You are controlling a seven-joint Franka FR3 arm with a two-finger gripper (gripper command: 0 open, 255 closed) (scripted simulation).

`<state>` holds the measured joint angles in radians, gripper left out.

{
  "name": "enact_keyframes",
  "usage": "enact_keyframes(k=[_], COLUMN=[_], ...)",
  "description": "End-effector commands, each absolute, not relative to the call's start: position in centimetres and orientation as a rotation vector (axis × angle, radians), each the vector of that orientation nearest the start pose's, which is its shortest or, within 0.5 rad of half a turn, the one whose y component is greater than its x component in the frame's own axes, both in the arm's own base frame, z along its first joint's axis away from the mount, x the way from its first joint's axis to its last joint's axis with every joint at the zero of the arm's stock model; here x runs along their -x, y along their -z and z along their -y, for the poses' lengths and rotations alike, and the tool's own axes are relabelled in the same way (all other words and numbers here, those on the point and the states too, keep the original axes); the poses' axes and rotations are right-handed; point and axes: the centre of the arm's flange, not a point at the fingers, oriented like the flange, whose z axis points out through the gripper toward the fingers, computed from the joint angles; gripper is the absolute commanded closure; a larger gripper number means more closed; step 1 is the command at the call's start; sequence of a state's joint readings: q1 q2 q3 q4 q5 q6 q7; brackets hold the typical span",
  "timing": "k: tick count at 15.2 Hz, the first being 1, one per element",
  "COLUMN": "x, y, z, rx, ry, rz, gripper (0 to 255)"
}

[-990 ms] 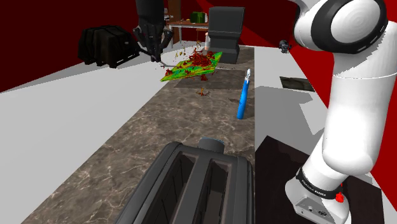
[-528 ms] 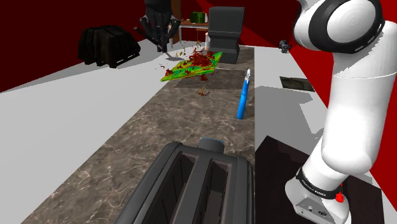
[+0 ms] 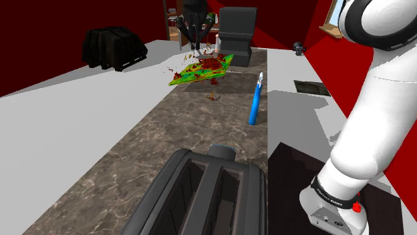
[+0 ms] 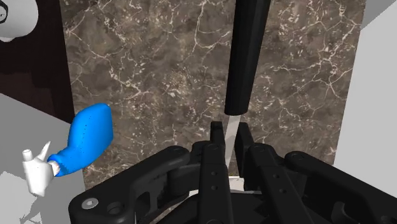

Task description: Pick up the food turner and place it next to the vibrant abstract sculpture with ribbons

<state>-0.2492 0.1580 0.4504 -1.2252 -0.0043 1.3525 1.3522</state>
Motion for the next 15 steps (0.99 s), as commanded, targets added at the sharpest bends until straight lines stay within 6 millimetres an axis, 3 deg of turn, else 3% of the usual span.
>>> enact_keyframes(k=[1, 15], x=[-56.3, -54.8], y=[-68.5, -68.5], z=[-6.2, 12.2], rx=[2.601, 2.601], ry=[-0.087, -0.087], rz=[-1.694, -1.694], gripper=[255, 255])
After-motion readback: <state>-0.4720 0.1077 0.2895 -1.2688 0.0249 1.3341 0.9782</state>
